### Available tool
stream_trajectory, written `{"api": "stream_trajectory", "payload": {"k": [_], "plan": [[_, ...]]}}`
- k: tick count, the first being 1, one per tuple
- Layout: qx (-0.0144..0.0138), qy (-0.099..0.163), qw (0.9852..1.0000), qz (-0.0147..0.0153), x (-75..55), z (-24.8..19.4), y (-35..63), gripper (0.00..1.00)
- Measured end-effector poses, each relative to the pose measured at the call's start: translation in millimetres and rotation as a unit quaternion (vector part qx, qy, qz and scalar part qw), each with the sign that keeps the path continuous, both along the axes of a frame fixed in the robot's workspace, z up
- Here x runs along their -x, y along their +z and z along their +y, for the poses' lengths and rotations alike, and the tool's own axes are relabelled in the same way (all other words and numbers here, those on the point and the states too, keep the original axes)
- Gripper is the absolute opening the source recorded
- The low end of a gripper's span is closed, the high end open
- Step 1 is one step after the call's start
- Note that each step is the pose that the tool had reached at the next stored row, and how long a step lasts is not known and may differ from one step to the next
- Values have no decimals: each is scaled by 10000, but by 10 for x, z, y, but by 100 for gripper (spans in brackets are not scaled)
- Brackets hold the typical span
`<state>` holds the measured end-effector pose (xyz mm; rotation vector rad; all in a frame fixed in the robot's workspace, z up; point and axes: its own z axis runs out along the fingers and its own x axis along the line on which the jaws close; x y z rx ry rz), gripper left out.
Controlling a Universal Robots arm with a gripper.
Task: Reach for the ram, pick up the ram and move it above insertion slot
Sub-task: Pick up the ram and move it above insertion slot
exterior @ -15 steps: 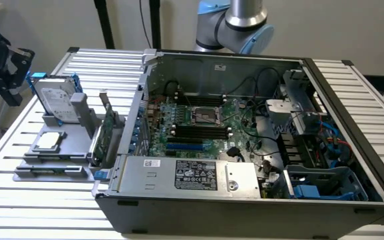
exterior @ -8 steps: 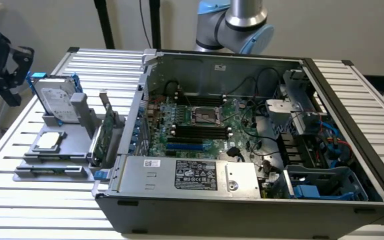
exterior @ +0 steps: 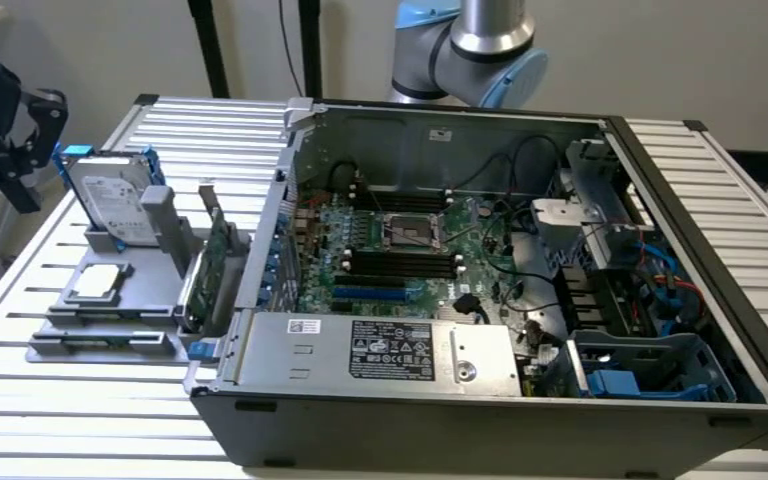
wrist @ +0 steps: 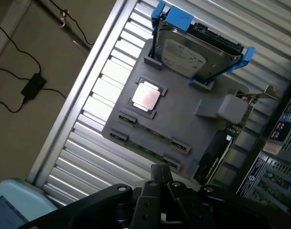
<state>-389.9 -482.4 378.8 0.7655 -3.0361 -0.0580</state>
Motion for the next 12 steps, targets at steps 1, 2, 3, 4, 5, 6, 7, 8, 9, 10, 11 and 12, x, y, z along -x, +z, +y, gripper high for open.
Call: {"api": "stream_trajectory", "payload": {"k": [1, 2, 3, 4, 5, 6, 7, 8, 9, 10, 11, 12], "plan": [[0, 90, 10000, 0, 0, 0, 0, 11], [0, 180, 9998, 0, 0, 0, 0, 11], [0, 273, 9996, 0, 0, 0, 0, 11], [0, 362, 9993, 0, 0, 0, 0, 11], [0, 452, 9990, 0, 0, 0, 0, 11], [0, 542, 9985, 0, 0, 0, 0, 11], [0, 632, 9980, 0, 0, 0, 0, 11], [0, 730, 9973, 0, 0, 0, 0, 11], [0, 819, 9966, 0, 0, 0, 0, 11], [0, 909, 9959, 0, 0, 0, 0, 11], [0, 998, 9950, 0, 0, 0, 0, 11], [0, 1088, 9941, 0, 0, 0, 0, 11]]}}
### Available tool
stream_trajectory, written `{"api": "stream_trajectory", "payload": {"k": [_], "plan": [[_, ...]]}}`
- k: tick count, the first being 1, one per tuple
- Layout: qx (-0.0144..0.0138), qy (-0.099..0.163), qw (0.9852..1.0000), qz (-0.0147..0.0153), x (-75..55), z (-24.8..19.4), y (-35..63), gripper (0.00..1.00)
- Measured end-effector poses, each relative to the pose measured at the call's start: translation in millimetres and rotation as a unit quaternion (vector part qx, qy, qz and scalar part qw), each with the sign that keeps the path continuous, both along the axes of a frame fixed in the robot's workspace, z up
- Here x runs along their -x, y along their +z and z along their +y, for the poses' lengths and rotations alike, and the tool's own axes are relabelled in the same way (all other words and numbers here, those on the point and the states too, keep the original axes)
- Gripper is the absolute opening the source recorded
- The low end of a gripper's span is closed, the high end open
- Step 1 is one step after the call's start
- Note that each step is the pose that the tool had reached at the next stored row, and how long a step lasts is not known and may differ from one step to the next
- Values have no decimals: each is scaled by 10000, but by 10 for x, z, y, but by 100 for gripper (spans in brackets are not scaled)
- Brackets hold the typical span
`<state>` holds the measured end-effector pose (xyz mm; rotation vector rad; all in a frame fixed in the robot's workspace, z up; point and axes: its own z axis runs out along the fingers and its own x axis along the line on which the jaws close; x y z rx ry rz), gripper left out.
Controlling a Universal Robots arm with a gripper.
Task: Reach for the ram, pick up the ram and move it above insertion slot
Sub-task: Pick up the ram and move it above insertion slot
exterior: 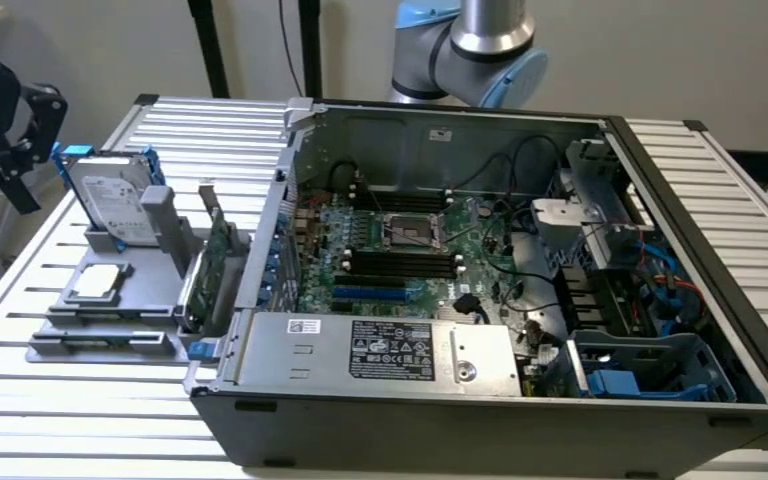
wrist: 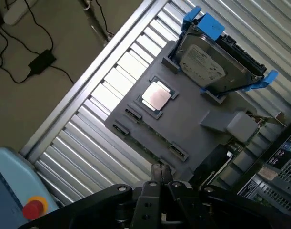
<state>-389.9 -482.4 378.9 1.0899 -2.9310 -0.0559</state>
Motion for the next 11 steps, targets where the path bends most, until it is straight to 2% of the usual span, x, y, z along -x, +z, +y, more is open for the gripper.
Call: {"api": "stream_trajectory", "payload": {"k": [3, 6, 11], "plan": [[0, 270, 9996, 0, 0, 0, 0, 11], [0, 547, 9985, 0, 0, 0, 0, 11], [0, 997, 9950, 0, 0, 0, 0, 11]]}}
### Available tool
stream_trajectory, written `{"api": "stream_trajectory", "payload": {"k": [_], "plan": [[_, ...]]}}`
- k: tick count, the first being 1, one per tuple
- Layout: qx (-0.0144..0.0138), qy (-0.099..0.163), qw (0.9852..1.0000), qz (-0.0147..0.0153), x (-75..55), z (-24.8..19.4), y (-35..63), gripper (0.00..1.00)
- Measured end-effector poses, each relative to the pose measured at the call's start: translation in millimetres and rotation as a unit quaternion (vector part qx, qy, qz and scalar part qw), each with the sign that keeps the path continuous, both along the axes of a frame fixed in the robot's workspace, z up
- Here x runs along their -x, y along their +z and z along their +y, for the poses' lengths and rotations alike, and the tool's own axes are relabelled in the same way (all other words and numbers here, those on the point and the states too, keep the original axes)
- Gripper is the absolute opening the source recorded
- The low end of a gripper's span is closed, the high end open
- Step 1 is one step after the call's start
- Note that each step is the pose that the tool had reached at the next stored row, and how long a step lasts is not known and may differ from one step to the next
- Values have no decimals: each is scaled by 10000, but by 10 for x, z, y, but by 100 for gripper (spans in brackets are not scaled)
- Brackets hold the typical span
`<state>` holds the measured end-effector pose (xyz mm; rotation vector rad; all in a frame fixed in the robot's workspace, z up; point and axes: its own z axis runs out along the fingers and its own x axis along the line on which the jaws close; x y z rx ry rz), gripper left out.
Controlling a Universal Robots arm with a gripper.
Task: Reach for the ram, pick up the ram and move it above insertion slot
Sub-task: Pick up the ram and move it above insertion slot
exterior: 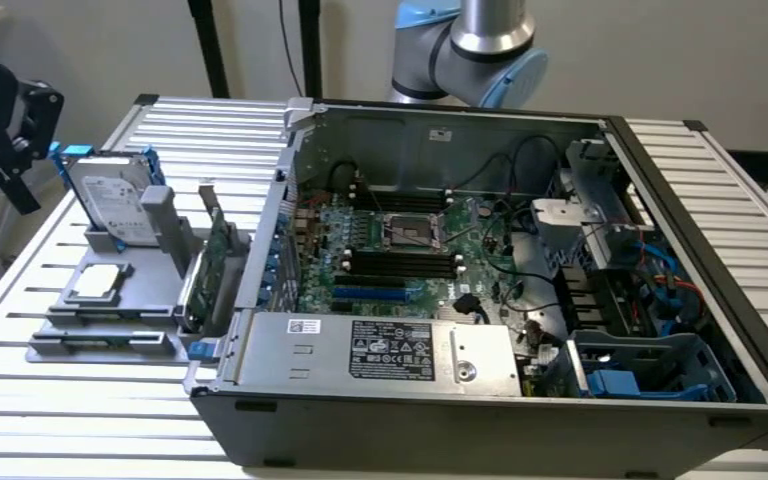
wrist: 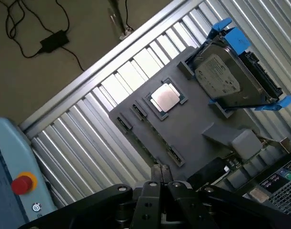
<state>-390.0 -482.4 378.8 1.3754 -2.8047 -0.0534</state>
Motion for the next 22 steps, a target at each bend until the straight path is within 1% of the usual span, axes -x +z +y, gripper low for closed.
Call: {"api": "stream_trajectory", "payload": {"k": [3, 6, 9, 11, 14, 16, 19, 21, 22], "plan": [[0, 276, 9996, 0, 0, 0, 0, 11], [0, 546, 9985, 0, 0, 0, 0, 11], [0, 815, 9967, 0, 0, 0, 0, 11], [0, 1002, 9950, 0, 0, 0, 0, 11], [0, 1270, 9919, 0, -1, 0, 0, 11], [0, 1454, 9894, 0, 0, 0, 0, 11], [0, 1719, 9851, 0, 0, 0, 0, 11], [0, 1897, 9818, -1, 0, 0, 0, 11], [0, 1993, 9799, -3, 0, 0, 0, 11]]}}
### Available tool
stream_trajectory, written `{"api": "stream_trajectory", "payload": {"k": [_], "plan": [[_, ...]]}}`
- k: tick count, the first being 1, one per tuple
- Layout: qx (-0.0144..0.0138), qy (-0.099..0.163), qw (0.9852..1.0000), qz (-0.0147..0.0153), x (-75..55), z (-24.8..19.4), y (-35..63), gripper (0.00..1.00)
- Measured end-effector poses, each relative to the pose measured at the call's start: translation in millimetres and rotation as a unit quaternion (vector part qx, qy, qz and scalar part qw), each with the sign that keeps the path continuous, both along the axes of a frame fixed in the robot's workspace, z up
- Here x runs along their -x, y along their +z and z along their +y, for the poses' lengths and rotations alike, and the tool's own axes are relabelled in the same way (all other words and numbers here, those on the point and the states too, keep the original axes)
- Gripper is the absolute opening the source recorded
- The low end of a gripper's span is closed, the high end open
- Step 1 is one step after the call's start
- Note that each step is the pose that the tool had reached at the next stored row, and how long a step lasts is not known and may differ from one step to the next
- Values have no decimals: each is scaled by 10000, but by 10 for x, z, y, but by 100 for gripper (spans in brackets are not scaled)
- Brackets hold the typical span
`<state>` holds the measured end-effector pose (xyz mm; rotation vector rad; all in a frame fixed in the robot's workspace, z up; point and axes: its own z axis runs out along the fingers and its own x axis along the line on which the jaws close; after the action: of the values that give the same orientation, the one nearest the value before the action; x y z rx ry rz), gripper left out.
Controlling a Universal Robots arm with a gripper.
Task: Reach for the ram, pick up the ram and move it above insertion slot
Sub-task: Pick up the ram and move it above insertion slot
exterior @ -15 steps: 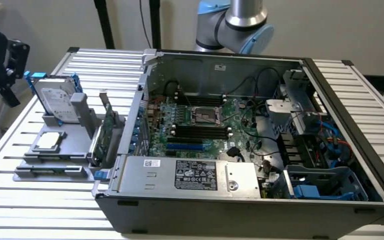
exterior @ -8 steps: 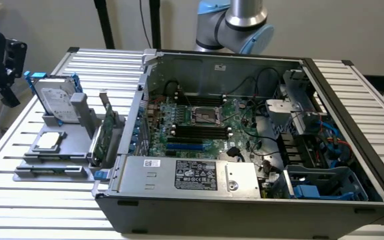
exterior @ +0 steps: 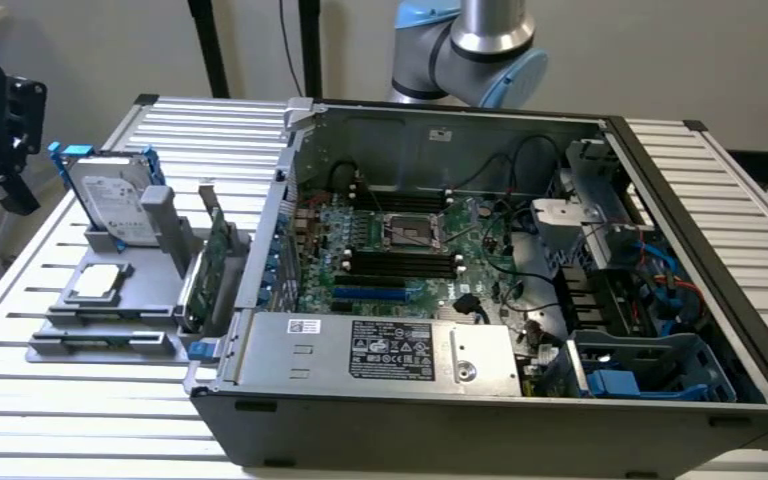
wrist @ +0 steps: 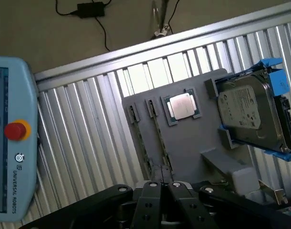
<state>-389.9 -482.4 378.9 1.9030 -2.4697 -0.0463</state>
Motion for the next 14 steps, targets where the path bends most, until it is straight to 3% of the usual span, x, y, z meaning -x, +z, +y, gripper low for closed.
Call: {"api": "stream_trajectory", "payload": {"k": [4, 7, 11, 14], "plan": [[0, 357, 9994, -5, 0, 0, 0, 11], [0, 635, 9980, -10, 0, 0, 0, 11], [0, 996, 9950, -18, 0, 0, 0, 11], [1, 1264, 9920, -33, 0, 0, -1, 11]]}}
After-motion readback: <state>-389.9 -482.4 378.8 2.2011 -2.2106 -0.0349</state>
